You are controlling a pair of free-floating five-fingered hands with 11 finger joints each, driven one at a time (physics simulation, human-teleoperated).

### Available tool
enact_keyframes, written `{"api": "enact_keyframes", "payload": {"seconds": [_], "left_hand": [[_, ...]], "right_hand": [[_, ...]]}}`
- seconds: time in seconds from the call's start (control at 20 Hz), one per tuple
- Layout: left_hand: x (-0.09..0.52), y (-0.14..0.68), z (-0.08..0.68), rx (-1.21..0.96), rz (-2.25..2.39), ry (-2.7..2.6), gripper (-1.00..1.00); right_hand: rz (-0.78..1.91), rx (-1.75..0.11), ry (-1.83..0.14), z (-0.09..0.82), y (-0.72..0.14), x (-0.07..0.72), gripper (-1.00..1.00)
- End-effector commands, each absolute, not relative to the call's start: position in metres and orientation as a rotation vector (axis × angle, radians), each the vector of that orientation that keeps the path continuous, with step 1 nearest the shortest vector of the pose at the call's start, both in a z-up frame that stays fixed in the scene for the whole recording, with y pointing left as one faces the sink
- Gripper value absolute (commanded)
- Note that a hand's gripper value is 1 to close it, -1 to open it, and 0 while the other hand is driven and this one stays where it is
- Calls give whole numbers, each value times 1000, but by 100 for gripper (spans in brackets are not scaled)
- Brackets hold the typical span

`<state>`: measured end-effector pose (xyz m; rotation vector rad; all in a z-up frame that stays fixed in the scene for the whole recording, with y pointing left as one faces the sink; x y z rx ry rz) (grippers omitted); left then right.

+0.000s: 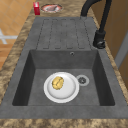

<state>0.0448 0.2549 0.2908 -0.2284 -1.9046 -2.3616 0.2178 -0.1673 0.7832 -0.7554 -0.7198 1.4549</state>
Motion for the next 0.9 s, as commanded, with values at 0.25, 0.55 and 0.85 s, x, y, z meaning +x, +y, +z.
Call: {"api": "enact_keyframes", "payload": {"seconds": [0.25, 0.55, 0.85], "left_hand": [[45, 255, 291, -228, -2362, -1905, 0], [45, 255, 291, -228, -2362, -1905, 0], [45, 255, 291, -228, -2362, -1905, 0]], "right_hand": [[1454, -807, -703, 786, -150, 289, 100], [1450, -835, -687, 755, -134, 340, 100], [1452, -836, -672, 704, -112, 392, 100]]}}
